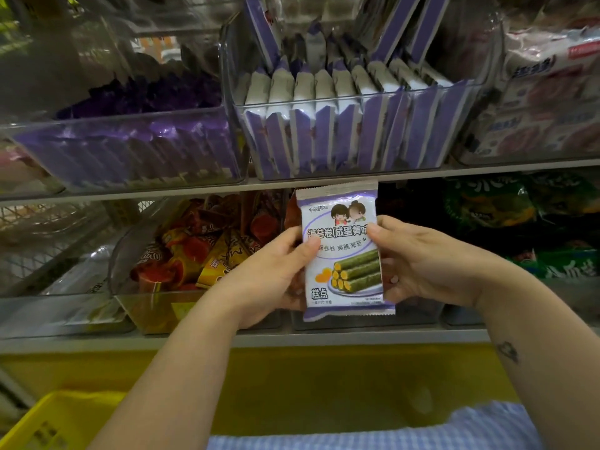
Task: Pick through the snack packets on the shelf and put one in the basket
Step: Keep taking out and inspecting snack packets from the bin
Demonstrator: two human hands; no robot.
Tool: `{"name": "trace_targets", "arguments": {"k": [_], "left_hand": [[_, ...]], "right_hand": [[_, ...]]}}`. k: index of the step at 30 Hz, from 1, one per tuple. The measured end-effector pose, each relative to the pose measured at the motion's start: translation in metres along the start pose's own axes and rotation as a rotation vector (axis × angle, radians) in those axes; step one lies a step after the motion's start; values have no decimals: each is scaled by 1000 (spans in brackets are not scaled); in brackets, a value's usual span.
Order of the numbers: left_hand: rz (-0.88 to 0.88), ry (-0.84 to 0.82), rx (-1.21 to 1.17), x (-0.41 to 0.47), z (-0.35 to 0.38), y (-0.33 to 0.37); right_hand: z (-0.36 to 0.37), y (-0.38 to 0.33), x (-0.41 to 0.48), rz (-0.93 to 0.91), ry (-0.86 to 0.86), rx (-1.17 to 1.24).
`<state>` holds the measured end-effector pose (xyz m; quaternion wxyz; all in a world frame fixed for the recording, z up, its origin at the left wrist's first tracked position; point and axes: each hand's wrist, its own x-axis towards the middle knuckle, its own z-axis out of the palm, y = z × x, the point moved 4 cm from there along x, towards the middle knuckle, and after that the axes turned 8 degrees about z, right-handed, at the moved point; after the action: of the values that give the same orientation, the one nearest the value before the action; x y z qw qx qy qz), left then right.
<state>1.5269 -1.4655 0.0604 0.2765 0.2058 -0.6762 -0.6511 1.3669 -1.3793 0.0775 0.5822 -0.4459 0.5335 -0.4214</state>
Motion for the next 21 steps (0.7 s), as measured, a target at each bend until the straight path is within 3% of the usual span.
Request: {"name": "trace_targets", "arguments": {"k": [2, 4, 9, 13, 21], "left_hand": [[207, 274, 384, 3, -9, 5], [343, 367, 525, 3, -8, 8], [204, 147, 381, 5, 6, 0], [26, 27, -93, 3, 15, -2], [54, -112, -245, -4, 17, 4]], "right_hand": [[-4, -1, -2, -16, 81, -74], [-3, -1, -2, -28, 104, -125], [8, 4, 3, -55, 21, -140], [8, 0, 1, -115, -70, -38], [-5, 5, 14, -188, 249, -66]]}}
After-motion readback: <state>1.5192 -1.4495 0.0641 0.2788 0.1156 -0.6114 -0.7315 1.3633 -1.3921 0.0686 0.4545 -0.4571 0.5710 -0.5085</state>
